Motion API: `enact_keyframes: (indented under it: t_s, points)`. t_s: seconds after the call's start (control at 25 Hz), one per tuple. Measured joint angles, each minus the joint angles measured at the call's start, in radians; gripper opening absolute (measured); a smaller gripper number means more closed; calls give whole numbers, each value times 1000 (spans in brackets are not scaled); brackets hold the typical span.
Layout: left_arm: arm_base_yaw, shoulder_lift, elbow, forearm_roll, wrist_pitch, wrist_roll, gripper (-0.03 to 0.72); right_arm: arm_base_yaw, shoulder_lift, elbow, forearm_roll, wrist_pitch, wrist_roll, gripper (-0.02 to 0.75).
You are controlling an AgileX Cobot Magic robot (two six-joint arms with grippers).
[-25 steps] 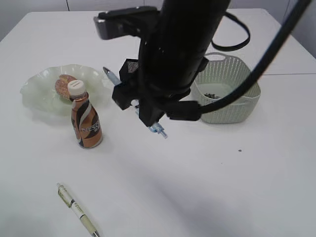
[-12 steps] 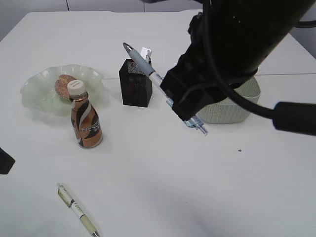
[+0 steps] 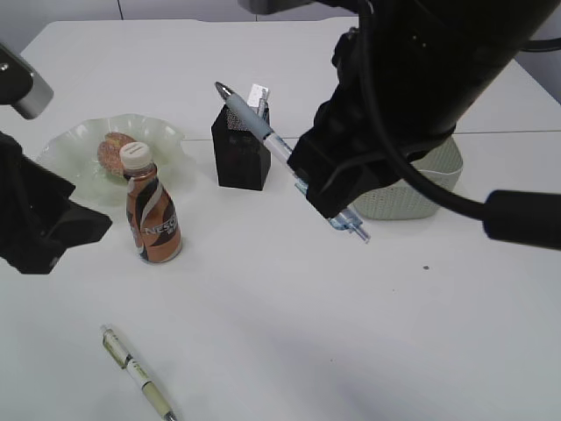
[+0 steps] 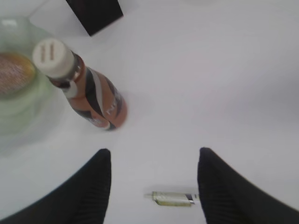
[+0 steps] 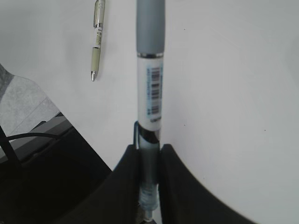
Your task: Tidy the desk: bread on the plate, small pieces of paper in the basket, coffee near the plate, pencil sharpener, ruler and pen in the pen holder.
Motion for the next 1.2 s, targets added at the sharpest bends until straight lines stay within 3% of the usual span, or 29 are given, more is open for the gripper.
enact_keyframes:
  t_s: [0.4,0.52,0.68,0.8,1.2]
  points:
    - [-4,2,0,-12,-220,3,433,0,0,2,-7,0,-2,73]
    - [-4,6,58,2,-414,3,433,0,0,2,-7,0,-2,73]
    - [-4,16,229,3,-757,5,433,0,0,2,-7,0,-2,73]
    - [-4,36,308,3,-909,5,433,0,0,2,-7,0,-2,73]
    - [-4,130,330,12,-1223,-80,433,0,0,2,12,0,4,73]
